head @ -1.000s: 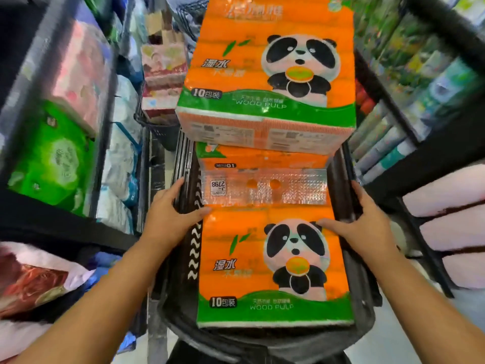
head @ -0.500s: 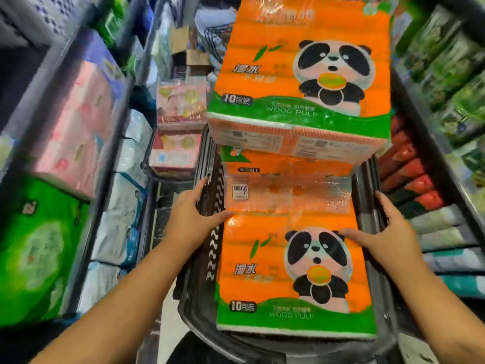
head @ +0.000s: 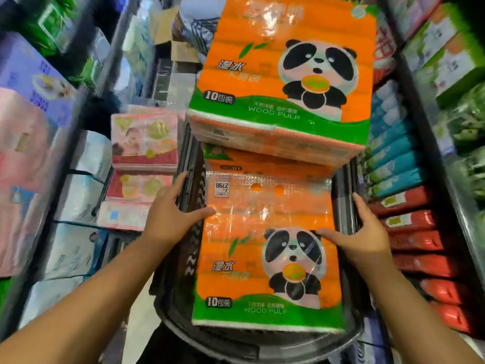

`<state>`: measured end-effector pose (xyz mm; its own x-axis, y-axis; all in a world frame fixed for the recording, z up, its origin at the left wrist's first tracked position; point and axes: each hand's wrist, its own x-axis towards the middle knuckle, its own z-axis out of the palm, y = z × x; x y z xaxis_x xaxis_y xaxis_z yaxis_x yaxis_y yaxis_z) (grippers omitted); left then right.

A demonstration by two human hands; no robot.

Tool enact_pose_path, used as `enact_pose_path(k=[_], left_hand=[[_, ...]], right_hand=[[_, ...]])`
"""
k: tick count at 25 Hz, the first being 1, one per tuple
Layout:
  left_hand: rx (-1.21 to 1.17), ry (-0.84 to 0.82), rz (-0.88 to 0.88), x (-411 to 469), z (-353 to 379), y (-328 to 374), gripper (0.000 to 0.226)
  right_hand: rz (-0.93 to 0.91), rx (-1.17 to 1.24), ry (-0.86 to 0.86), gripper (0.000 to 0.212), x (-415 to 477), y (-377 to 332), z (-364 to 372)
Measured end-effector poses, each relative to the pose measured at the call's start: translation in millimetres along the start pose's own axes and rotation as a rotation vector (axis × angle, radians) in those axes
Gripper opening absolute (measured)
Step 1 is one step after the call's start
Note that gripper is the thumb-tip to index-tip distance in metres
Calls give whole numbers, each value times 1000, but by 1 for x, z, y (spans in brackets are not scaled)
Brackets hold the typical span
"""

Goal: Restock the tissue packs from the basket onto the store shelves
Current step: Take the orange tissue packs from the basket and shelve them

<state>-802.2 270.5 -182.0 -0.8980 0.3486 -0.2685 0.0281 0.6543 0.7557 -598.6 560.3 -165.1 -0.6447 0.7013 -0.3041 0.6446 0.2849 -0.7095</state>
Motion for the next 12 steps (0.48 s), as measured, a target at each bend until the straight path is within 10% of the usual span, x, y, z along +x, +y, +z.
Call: enact_pose_path(k=[12], left_hand=[[28, -47, -59, 269, 98, -68, 107]], right_hand=[[36, -48, -8, 126, 272, 31, 122]])
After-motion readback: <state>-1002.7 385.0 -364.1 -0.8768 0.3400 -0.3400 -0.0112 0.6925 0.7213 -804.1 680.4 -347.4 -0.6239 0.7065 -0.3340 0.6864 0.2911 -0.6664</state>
